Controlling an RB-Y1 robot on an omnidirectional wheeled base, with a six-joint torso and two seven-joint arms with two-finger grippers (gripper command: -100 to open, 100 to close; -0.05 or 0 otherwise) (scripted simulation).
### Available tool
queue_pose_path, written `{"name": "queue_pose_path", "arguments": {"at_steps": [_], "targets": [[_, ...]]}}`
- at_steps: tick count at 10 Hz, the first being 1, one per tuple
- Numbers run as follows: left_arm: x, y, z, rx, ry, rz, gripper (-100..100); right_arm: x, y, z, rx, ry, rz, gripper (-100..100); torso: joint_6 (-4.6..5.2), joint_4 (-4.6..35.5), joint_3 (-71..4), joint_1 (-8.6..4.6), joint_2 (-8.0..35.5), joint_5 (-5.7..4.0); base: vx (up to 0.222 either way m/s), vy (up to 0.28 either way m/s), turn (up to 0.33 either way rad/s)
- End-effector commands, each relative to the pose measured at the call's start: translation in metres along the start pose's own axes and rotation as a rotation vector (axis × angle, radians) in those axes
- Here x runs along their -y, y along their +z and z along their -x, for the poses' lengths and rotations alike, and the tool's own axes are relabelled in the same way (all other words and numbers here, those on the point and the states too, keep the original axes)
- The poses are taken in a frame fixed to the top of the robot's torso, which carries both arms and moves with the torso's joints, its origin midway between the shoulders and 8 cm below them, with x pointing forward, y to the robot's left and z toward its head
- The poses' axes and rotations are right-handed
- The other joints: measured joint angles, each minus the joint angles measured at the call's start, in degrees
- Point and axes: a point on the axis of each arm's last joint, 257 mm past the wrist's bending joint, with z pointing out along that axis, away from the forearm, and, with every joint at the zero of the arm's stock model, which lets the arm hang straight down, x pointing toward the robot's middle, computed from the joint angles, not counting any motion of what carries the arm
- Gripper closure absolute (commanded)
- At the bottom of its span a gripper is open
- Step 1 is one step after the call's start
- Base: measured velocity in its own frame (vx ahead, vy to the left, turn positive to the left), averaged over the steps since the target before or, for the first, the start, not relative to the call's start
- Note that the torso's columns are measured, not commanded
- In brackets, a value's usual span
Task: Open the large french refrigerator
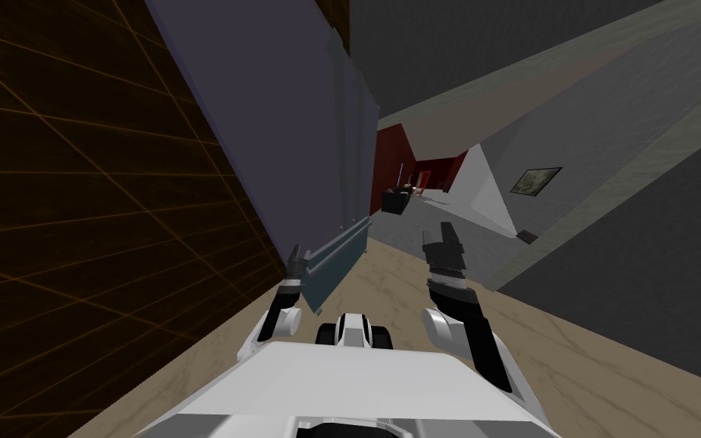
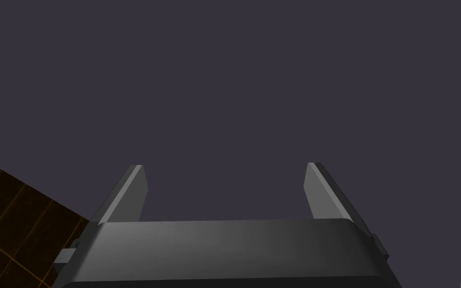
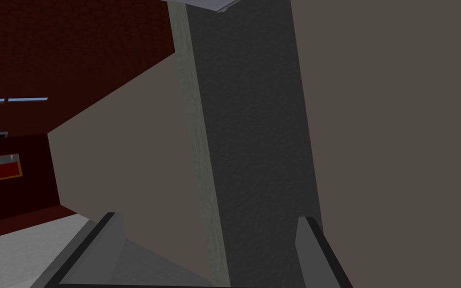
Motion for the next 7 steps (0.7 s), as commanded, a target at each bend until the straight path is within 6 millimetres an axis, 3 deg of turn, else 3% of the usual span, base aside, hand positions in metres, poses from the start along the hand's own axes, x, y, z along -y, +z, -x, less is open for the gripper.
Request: {"name": "queue_pose_path", "arguments": {"at_steps": [1,7], "targets": [[-0.024,-0.006,0.006,0.011,-0.019,0.04,-100,0.0,0.0,0.0,0.0,0.0,0.0,0,0.0,0.0,0.0,0.01,0.0,0.0,0.011,-0.017,0.004],[-0.074,-0.025,0.022,0.042,-0.052,0.134,-100,0.0,0.0,0.0,0.0,0.0,0.0,0,-0.01,0.0,0.0,-0.01,0.01,0.0,0.011,-0.021,0.004]]}}
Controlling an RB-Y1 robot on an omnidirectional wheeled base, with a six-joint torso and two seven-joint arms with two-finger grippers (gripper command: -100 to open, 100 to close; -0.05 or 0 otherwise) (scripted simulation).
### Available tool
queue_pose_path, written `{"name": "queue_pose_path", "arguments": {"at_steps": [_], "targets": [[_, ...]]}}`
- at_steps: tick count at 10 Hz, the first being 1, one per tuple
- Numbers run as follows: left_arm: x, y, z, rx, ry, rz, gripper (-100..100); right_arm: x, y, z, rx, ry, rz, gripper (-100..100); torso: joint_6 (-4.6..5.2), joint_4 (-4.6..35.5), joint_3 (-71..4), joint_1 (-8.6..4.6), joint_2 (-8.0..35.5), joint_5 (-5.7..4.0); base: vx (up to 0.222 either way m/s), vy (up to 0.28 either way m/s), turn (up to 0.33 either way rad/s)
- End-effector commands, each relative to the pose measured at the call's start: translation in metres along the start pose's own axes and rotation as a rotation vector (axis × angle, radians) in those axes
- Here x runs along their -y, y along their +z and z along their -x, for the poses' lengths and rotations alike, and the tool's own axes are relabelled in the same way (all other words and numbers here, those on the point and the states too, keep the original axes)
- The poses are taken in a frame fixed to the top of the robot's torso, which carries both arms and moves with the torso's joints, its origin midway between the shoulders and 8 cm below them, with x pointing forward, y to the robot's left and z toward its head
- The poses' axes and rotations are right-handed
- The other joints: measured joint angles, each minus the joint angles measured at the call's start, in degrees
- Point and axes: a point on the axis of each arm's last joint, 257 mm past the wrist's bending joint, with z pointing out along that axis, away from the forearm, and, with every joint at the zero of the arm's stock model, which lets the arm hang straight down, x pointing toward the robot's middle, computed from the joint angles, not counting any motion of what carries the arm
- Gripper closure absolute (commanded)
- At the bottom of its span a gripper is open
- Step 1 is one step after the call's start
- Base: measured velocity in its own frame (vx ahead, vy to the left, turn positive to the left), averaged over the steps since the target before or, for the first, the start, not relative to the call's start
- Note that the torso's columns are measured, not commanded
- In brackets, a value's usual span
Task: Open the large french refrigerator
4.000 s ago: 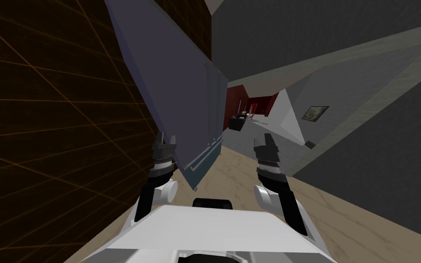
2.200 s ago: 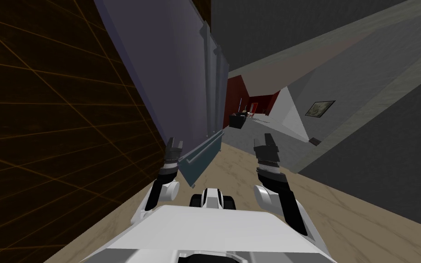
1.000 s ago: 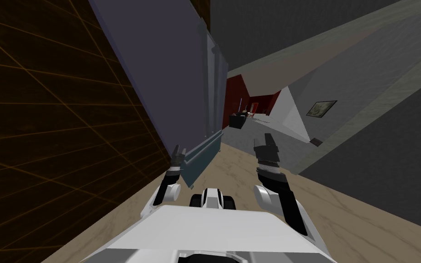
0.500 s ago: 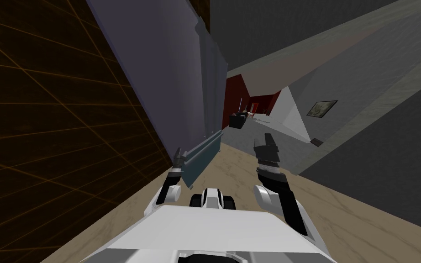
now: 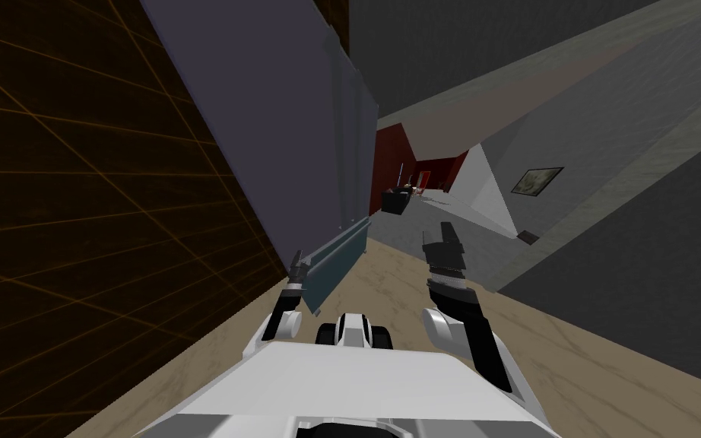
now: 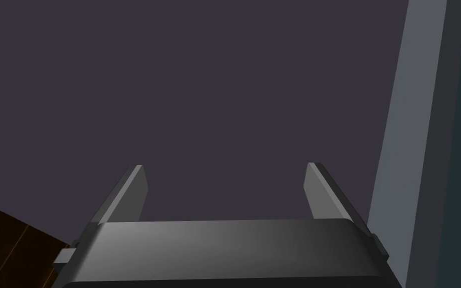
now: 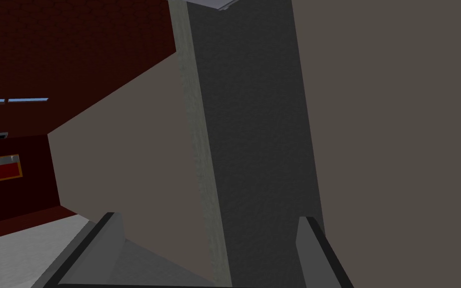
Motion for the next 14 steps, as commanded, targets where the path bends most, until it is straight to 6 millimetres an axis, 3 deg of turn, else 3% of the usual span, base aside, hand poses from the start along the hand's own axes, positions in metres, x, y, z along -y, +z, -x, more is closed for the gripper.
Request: {"name": "queue_pose_path", "arguments": {"at_steps": [1,14], "targets": [[-0.025,-0.007,0.008,0.017,-0.024,0.043,-100,0.0,0.0,0.0,0.0,0.0,0.0,0,0.01,0.0,0.0,0.0,-0.01,0.0,0.018,-0.033,0.007],[-0.116,-0.053,0.052,0.099,-0.064,0.233,-100,0.0,0.0,0.0,0.0,0.0,0.0,0,0.0,0.0,0.0,-0.01,-0.01,0.0,0.011,-0.02,0.004]]}}
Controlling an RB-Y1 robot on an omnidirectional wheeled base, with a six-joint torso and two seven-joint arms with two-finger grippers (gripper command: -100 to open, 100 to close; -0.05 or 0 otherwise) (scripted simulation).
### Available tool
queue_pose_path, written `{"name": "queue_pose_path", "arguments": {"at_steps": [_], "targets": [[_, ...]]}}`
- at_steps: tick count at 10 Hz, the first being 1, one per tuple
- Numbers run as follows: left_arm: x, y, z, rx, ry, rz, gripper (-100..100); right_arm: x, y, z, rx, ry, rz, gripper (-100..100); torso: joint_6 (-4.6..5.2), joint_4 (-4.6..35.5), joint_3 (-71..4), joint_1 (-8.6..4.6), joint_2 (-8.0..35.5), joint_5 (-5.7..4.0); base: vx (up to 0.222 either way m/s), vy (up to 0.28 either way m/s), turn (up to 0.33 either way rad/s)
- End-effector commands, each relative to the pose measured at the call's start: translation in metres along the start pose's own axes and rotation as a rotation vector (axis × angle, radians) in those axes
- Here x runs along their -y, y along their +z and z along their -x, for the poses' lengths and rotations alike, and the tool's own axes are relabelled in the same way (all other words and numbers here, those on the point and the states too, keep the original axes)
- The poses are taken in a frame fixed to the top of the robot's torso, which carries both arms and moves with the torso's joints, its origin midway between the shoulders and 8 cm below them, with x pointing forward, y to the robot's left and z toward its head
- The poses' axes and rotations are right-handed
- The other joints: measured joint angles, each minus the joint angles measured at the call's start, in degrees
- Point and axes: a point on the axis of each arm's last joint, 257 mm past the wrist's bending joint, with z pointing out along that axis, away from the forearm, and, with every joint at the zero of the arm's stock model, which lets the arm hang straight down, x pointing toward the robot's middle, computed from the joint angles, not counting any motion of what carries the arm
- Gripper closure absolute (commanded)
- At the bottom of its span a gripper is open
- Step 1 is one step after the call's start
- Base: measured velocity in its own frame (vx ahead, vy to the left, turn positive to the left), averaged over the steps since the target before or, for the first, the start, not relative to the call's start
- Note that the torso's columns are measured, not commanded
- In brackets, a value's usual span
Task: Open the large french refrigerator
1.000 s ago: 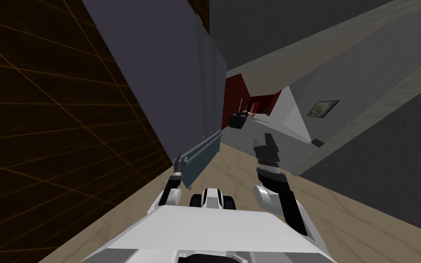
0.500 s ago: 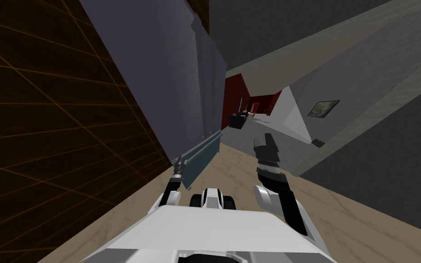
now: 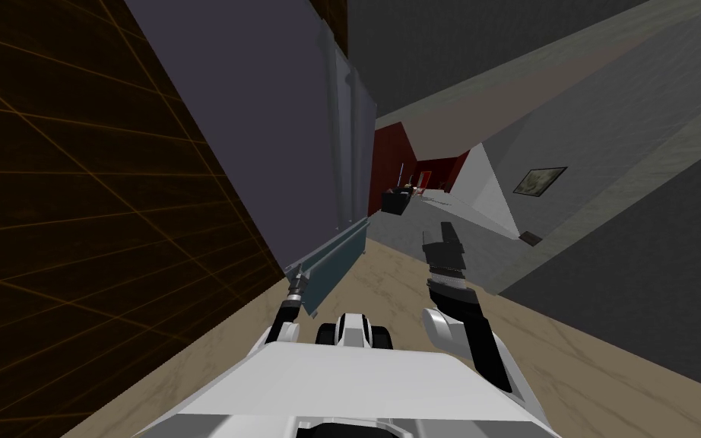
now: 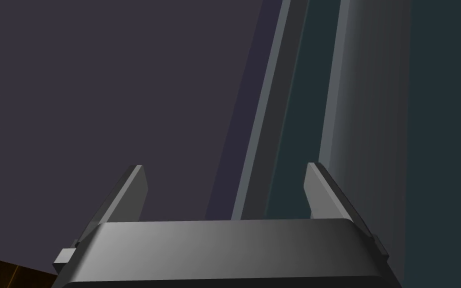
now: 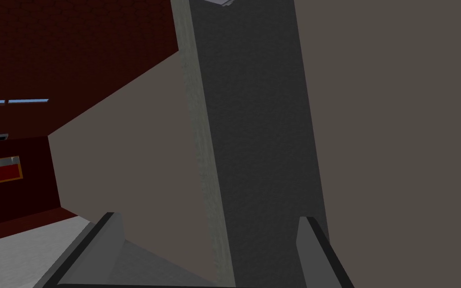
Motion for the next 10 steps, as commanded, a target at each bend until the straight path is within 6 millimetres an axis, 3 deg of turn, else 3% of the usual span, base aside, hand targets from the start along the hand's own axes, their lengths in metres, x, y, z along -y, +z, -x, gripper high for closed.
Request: {"name": "queue_pose_path", "arguments": {"at_steps": [1,3,8,10], "targets": [[-0.018,-0.006,0.012,0.02,-0.008,0.037,-100,0.0,0.0,0.0,0.0,0.0,0.0,0,0.0,0.0,0.0,0.01,0.0,0.0,0.012,-0.021,0.005],[-0.031,-0.012,0.02,0.035,-0.011,0.065,-100,0.0,0.0,0.0,0.0,0.0,0.0,0,-0.01,-0.22,-0.1,0.13,-0.23,0.15,0.014,-0.027,0.002],[-0.041,-0.016,0.028,0.048,-0.015,0.087,-100,0.0,0.0,0.0,0.0,0.0,0.0,0,-0.04,-0.35,-0.26,0.37,-0.48,0.25,0.0,-0.009,0.002],[-0.056,-0.024,0.041,0.07,-0.02,0.121,-100,0.0,0.0,0.0,0.0,0.0,0.0,0,-0.01,-0.14,-0.12,0.2,-0.28,0.1,0.011,-0.017,0.0]]}}
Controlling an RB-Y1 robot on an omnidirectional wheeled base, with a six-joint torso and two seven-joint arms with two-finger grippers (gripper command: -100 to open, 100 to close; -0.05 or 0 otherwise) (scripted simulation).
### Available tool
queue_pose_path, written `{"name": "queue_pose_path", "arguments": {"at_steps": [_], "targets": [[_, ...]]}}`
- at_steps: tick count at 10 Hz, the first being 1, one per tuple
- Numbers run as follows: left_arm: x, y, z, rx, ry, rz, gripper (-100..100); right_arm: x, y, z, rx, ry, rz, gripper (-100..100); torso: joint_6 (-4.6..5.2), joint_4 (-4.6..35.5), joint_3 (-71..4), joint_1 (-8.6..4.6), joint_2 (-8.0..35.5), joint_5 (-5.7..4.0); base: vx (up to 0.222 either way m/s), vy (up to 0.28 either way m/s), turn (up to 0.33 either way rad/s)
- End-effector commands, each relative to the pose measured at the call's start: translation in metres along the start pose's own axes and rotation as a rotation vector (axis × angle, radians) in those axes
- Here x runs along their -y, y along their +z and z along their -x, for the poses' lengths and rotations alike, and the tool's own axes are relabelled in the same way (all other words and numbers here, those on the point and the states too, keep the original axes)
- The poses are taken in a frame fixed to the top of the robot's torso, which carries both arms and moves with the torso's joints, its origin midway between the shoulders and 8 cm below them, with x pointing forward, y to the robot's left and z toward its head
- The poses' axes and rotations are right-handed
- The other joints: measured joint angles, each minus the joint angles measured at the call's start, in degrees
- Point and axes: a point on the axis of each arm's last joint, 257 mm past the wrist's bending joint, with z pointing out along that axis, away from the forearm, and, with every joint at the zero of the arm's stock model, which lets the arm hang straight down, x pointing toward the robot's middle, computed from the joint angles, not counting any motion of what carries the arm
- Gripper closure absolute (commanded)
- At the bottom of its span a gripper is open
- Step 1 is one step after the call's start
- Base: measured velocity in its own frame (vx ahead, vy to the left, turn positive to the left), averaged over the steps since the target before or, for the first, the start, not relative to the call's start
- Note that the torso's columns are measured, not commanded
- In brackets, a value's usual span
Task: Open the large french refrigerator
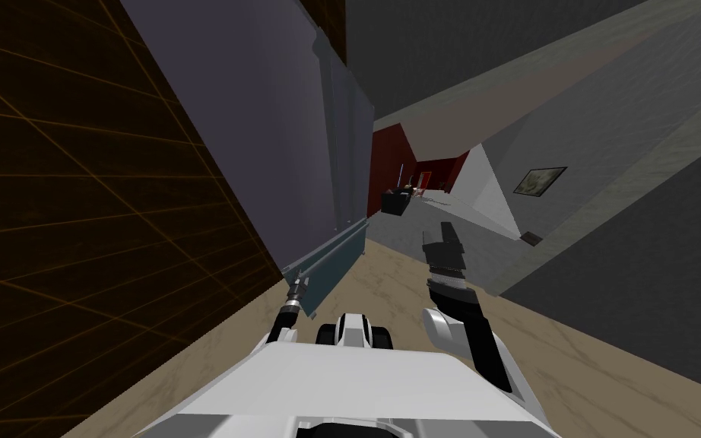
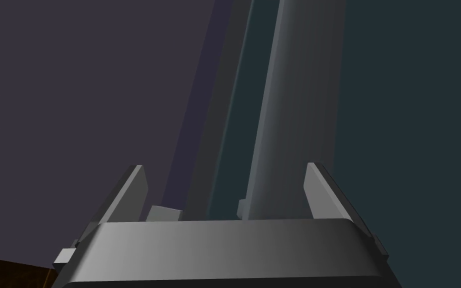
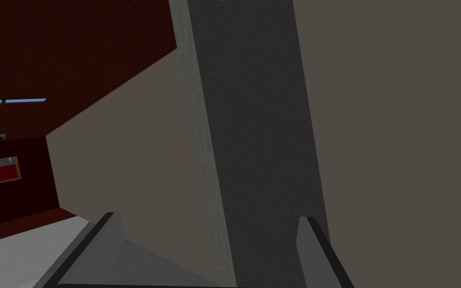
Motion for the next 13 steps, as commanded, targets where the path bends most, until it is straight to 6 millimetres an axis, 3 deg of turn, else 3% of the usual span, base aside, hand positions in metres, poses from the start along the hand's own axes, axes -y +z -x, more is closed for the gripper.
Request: {"name": "queue_pose_path", "arguments": {"at_steps": [1,5,10,11,13], "targets": [[-0.014,-0.007,0.013,0.022,-0.002,0.034,-100,0.0,0.0,0.0,0.0,0.0,0.0,0,-0.04,-0.02,0.01,0.01,-0.01,-0.01,0.011,-0.02,0.006],[-0.037,-0.019,0.035,0.059,-0.008,0.087,-100,0.0,0.0,0.0,0.0,0.0,0.0,0,0.01,0.14,0.13,-0.23,0.29,-0.11,0.013,-0.016,0.005],[-0.042,-0.022,0.041,0.07,-0.009,0.1,-100,0.0,0.0,0.0,0.0,0.0,0.0,0,0.01,0.14,0.12,-0.18,0.28,-0.1,0.002,-0.008,0.001],[-0.042,-0.022,0.04,0.07,-0.009,0.1,100,0.0,0.0,0.0,0.0,0.0,0.0,0,0.01,0.14,0.12,-0.18,0.28,-0.09,0.001,0.003,0.011],[-0.039,-0.018,0.038,0.065,-0.009,0.098,100,0.0,0.0,0.0,0.0,0.0,0.0,0,0.06,-0.12,0.15,-0.17,0.25,0.16,-0.113,-0.098,0.015]]}}
